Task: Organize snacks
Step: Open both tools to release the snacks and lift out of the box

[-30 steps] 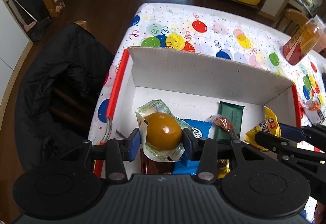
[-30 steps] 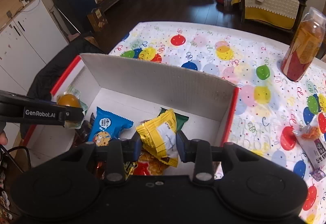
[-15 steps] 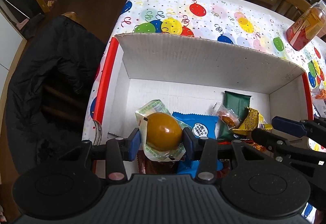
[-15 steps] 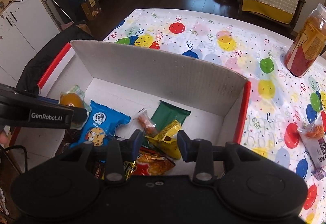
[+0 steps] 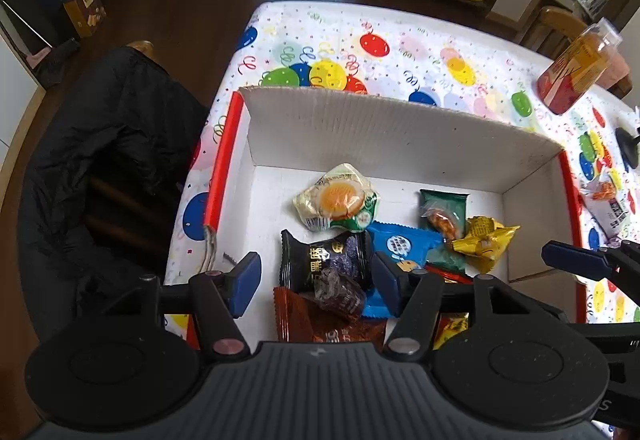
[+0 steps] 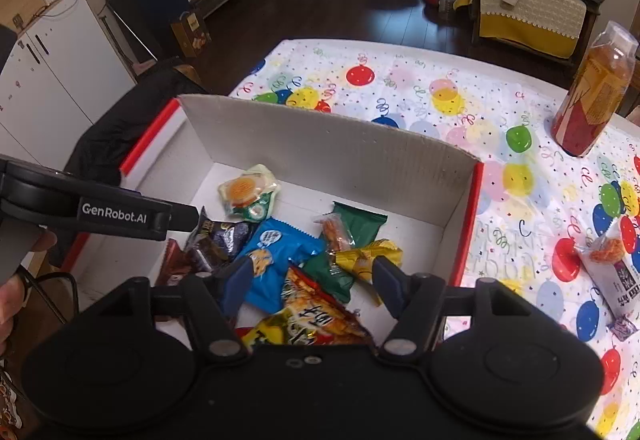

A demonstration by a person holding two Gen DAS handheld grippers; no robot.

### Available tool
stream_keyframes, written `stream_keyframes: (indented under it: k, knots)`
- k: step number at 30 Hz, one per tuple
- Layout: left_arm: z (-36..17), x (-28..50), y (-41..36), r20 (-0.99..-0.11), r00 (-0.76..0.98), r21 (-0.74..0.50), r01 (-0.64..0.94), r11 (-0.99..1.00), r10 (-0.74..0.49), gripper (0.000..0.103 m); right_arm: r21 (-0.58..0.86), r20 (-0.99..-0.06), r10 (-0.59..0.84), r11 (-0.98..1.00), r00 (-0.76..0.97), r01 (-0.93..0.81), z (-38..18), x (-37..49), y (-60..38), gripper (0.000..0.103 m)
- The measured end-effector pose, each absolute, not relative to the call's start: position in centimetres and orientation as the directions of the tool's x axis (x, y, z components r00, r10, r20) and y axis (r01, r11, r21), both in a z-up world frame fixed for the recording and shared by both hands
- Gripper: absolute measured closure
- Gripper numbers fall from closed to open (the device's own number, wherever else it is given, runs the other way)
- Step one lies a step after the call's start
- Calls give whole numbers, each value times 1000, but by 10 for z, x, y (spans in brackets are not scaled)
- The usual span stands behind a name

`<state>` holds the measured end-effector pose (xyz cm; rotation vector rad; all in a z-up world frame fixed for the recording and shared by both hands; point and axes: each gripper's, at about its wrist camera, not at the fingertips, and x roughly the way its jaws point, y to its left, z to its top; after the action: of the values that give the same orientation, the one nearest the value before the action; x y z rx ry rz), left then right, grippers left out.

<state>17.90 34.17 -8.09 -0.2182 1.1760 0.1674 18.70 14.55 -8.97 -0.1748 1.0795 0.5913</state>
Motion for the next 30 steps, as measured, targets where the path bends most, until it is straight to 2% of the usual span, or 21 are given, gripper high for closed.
stream_keyframes:
  k: [7, 14, 16, 21, 23, 25, 30]
  knots:
    - [-60, 157, 337, -904, 426, -102, -233, 967, 7, 42, 165, -838, 405, 826, 364, -539, -67, 167, 135, 22]
    - [-35, 134, 322, -873, 487, -123, -199, 972, -11, 41, 197, -806, 443, 827, 393, -527, -45, 147, 115, 16]
    - [-28, 128, 317, -863, 505, -129, -190, 973, -16, 35, 206, -797, 452, 826, 399, -525, -40, 142, 108, 16]
    - [-11, 115, 298, -833, 553, -135, -166, 977, -21, 34, 224, -773, 472, 828, 424, -515, -27, 131, 87, 14]
    - [-6, 110, 289, -820, 572, -136, -153, 979, -25, 31, 234, -762, 483, 827, 432, -512, -23, 126, 78, 1]
    - [-2, 105, 279, -804, 594, -138, -142, 980, -27, 24, 236, -749, 492, 824, 444, -515, -18, 122, 69, 0]
    - [5, 97, 250, -777, 627, -152, -117, 981, -46, 20, 247, -726, 510, 819, 461, -518, -11, 113, 39, 0]
